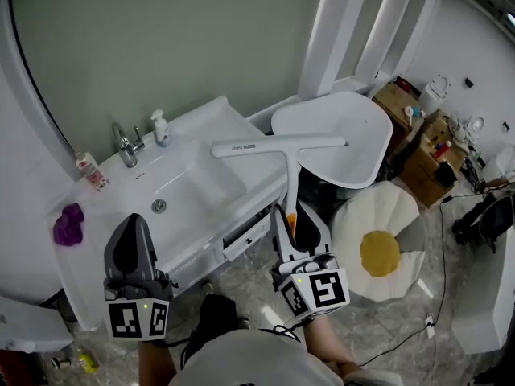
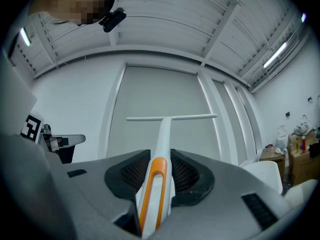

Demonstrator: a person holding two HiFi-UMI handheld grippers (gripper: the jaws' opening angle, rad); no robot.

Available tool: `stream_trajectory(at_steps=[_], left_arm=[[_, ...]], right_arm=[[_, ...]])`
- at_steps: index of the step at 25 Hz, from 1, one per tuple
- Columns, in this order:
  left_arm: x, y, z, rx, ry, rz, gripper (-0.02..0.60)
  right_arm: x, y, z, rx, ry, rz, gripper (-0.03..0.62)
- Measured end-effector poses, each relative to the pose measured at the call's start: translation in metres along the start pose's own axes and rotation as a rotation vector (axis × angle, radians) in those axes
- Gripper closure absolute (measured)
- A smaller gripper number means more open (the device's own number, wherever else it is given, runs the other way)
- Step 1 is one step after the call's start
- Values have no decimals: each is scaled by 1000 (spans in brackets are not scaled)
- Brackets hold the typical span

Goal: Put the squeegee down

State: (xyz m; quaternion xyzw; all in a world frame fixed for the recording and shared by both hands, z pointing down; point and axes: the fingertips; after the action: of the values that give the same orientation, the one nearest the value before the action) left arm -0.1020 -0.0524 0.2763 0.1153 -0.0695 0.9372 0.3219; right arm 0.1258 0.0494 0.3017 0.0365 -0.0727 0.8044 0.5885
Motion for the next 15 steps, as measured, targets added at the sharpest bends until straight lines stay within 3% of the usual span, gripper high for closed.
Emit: stream_trajectory(at_steps=[15], left_arm=[[-112, 85, 33, 8, 5, 89, 574]], right_arm=[[-132, 11, 10, 19, -14, 67, 471]])
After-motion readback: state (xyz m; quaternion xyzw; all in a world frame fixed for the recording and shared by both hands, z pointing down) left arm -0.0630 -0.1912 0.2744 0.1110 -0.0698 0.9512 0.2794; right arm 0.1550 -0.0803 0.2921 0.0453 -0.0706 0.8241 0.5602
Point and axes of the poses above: the fingertips, and each gripper's own axes: x backward along the fingers, y to its left, z out of its underside, and after that the axes turned 8 degrees about z, right-handed
